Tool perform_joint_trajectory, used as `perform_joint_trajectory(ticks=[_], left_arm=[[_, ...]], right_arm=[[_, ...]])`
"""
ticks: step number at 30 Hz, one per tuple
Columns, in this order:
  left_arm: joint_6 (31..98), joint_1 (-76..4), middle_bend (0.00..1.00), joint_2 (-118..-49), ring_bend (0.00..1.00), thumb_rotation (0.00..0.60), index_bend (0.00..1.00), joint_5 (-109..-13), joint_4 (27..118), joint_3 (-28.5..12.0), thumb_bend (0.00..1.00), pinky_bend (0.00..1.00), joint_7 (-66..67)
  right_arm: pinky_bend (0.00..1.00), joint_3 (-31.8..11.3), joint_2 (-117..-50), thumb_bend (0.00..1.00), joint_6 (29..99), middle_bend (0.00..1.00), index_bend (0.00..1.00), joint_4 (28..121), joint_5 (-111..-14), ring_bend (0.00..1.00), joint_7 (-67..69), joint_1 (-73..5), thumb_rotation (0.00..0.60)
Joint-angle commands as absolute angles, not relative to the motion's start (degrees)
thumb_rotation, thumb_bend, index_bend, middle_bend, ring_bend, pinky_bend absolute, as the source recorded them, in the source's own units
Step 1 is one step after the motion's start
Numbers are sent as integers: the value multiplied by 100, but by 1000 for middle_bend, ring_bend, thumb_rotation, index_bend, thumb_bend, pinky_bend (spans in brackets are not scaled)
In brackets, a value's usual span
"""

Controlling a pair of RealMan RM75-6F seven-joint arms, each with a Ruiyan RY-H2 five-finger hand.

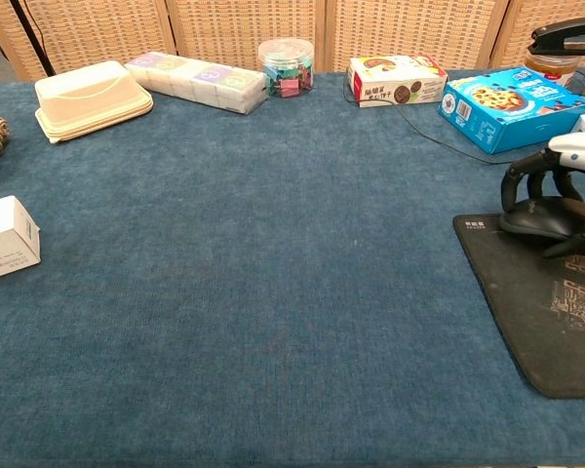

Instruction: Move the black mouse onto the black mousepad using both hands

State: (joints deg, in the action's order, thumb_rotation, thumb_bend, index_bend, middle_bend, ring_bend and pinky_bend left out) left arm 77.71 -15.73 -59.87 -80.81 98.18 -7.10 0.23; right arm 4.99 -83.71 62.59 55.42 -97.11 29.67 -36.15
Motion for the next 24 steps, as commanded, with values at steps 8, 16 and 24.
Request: perform_joint_trajectory(ticks=[8, 16, 24], left_arm=[[7760, -1556, 0, -5929, 0, 600, 0, -8083, 9806, -713, 0, 0, -123], [7756, -1551, 0, -5921, 0, 600, 0, -8118, 9822, -692, 0, 0, -130], [7758, -1544, 0, -5917, 0, 600, 0, -8114, 9823, -692, 0, 0, -139]], right_arm=[[607, 394, -8643, 481, 6219, 517, 445, 5557, -9735, 486, 2901, -3820, 600], [607, 333, -8791, 484, 6163, 517, 446, 5558, -9659, 484, 2825, -3884, 600], [606, 356, -8860, 484, 6130, 515, 442, 5415, -9588, 478, 2874, -3856, 600]])
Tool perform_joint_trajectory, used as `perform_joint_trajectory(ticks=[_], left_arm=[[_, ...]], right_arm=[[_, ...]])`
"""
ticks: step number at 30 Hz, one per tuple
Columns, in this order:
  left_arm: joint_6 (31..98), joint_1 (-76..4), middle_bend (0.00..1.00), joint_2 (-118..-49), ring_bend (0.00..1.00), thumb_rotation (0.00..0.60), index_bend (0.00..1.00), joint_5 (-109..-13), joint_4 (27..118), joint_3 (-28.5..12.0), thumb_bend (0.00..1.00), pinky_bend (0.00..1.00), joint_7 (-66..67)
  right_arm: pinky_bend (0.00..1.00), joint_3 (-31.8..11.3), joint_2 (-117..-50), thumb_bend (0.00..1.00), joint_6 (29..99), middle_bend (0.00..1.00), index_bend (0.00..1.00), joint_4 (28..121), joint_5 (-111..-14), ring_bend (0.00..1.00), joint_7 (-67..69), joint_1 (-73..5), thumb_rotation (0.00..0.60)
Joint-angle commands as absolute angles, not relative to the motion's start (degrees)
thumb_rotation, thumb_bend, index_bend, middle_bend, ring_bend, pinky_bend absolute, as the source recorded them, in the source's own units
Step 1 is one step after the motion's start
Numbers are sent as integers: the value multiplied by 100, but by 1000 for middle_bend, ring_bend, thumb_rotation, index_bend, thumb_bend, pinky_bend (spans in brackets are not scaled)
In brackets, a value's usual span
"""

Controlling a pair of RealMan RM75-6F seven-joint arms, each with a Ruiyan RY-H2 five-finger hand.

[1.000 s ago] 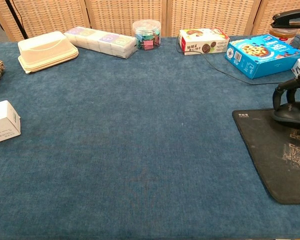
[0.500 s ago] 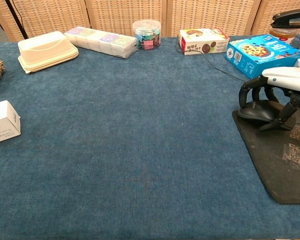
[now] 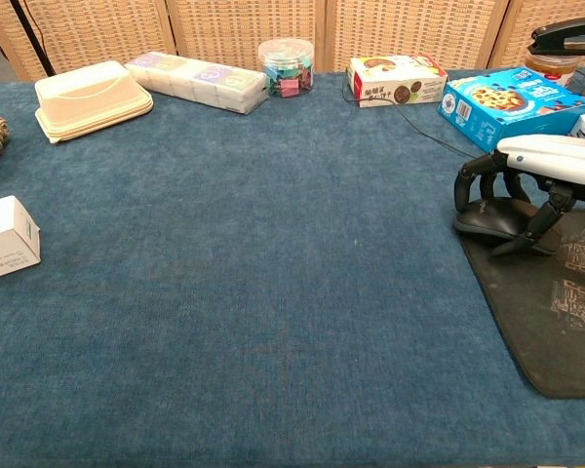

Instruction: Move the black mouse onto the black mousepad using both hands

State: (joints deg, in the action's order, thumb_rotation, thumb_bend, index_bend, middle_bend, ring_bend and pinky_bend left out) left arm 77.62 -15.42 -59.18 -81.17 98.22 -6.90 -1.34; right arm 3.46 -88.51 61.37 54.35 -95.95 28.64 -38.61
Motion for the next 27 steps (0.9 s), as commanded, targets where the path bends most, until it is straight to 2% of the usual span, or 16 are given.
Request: perform_joint_trajectory(ticks=[1, 8, 13, 18, 27], left_arm=[[7754, -1545, 0, -5916, 0, 600, 0, -8113, 9824, -692, 0, 0, -144], [7764, -1543, 0, -5920, 0, 600, 0, -8142, 9822, -685, 0, 0, -149], [7760, -1543, 0, -5918, 0, 600, 0, -8139, 9825, -686, 0, 0, -159], [7759, -1538, 0, -5904, 0, 600, 0, -8133, 9826, -689, 0, 0, -196], [7774, -1537, 0, -5904, 0, 600, 0, -8162, 9814, -688, 0, 0, -222]], right_arm=[[605, 361, -8861, 483, 6110, 512, 439, 5407, -9579, 475, 2882, -3859, 600], [588, 431, -8845, 482, 6073, 443, 379, 5351, -9620, 420, 2920, -3882, 600], [526, 471, -8863, 483, 6080, 327, 295, 5274, -9650, 344, 2924, -3887, 600], [507, 504, -8860, 483, 6136, 256, 269, 5252, -9688, 321, 2939, -3880, 600], [505, 544, -8788, 482, 6264, 227, 235, 5378, -9735, 319, 2914, -3847, 600]])
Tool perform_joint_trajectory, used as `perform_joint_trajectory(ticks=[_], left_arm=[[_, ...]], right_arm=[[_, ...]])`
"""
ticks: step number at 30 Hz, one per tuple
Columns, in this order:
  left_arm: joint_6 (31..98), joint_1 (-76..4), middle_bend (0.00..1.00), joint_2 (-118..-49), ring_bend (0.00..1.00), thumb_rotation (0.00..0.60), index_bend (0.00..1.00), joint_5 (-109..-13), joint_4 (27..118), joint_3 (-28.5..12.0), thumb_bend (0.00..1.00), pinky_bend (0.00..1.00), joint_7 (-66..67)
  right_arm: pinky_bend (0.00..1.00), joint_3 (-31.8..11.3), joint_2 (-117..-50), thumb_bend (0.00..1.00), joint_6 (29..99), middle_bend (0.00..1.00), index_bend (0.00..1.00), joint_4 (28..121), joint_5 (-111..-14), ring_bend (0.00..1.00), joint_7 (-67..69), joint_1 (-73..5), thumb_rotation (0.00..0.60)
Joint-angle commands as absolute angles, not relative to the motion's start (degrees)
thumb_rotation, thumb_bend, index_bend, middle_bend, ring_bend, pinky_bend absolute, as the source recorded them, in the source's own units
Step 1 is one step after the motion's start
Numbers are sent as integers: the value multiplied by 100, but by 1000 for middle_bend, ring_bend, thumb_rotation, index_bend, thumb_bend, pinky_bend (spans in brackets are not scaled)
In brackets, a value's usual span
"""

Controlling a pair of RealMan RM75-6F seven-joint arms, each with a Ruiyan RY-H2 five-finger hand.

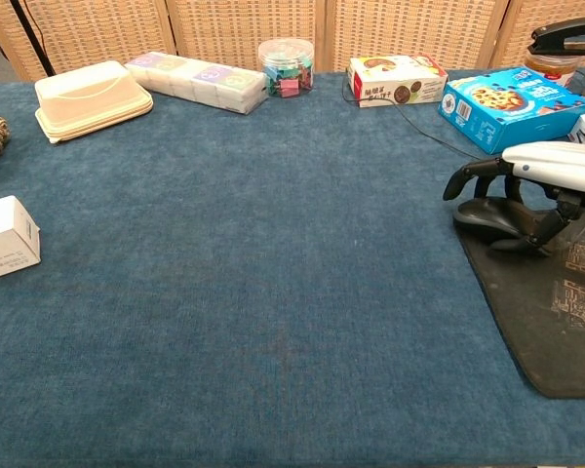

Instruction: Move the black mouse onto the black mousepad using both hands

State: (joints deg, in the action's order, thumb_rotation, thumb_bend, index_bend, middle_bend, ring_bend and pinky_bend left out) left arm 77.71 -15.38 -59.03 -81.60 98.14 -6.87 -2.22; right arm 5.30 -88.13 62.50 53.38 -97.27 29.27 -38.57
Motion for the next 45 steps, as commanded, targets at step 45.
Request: perform_joint_trajectory(ticks=[45], left_arm=[[7846, -1479, 0, -5805, 0, 600, 0, -8292, 9819, -651, 0, 0, -460]], right_arm=[[281, 204, -7604, 321, 6173, 0, 36, 8014, -9151, 164, 1665, -3703, 600]])
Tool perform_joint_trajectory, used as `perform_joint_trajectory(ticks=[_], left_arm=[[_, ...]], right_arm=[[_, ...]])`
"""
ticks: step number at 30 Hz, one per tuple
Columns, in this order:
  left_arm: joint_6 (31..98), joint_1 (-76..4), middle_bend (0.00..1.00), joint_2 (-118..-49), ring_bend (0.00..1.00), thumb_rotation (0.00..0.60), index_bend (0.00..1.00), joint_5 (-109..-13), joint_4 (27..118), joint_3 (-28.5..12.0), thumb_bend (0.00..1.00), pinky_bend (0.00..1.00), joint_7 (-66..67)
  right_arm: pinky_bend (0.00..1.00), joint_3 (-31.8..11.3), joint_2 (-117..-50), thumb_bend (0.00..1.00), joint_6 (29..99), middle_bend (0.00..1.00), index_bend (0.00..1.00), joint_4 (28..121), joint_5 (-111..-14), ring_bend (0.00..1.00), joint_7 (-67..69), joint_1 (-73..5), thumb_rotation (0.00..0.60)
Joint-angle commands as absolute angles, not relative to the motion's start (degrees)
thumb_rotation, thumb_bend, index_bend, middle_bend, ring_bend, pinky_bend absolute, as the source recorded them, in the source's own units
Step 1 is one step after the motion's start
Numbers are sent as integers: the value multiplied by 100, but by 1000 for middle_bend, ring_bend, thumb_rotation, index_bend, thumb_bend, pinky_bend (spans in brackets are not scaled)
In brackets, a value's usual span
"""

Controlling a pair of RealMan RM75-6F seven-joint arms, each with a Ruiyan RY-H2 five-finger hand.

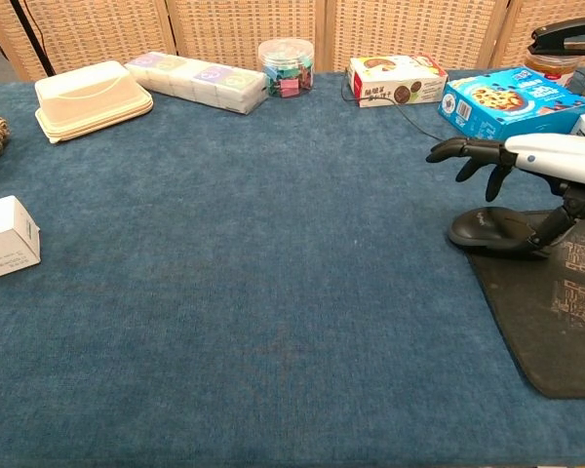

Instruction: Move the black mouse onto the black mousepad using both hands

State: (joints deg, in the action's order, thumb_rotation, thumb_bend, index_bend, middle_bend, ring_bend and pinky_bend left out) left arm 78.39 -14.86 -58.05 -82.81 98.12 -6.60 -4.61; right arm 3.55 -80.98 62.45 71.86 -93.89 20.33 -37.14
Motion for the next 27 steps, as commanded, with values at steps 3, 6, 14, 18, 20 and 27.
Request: perform_joint_trajectory(ticks=[3, 6, 14, 18, 20, 27], left_arm=[[7862, -1464, 0, -5800, 0, 600, 0, -8312, 9834, -635, 0, 0, -456], [7913, -1425, 0, -5790, 0, 600, 0, -8381, 9869, -594, 0, 0, -481], [8060, -1301, 0, -5827, 0, 600, 0, -8546, 9813, -472, 0, 0, -523], [8174, -1199, 0, -5903, 0, 600, 0, -8594, 9729, -400, 0, 0, -481], [8249, -1131, 0, -5948, 0, 600, 0, -8599, 9686, -367, 0, 0, -476], [8543, -877, 0, -6134, 0, 600, 0, -8628, 9445, -254, 0, 0, -427]], right_arm=[[235, 125, -7340, 266, 6197, 0, 31, 8520, -8996, 132, 1495, -3651, 600], [191, 34, -7104, 244, 6335, 0, 28, 8866, -8792, 94, 1214, -3511, 600], [117, 58, -6652, 113, 6983, 0, 11, 9174, -8718, 24, 1240, -2967, 600], [12, 170, -6453, 0, 7307, 0, 0, 9115, -8771, 0, 1139, -2641, 600], [0, 216, -6388, 0, 7430, 0, 0, 9016, -8757, 0, 1032, -2486, 600], [0, 427, -6254, 0, 7986, 0, 0, 8832, -8727, 0, 898, -1829, 600]])
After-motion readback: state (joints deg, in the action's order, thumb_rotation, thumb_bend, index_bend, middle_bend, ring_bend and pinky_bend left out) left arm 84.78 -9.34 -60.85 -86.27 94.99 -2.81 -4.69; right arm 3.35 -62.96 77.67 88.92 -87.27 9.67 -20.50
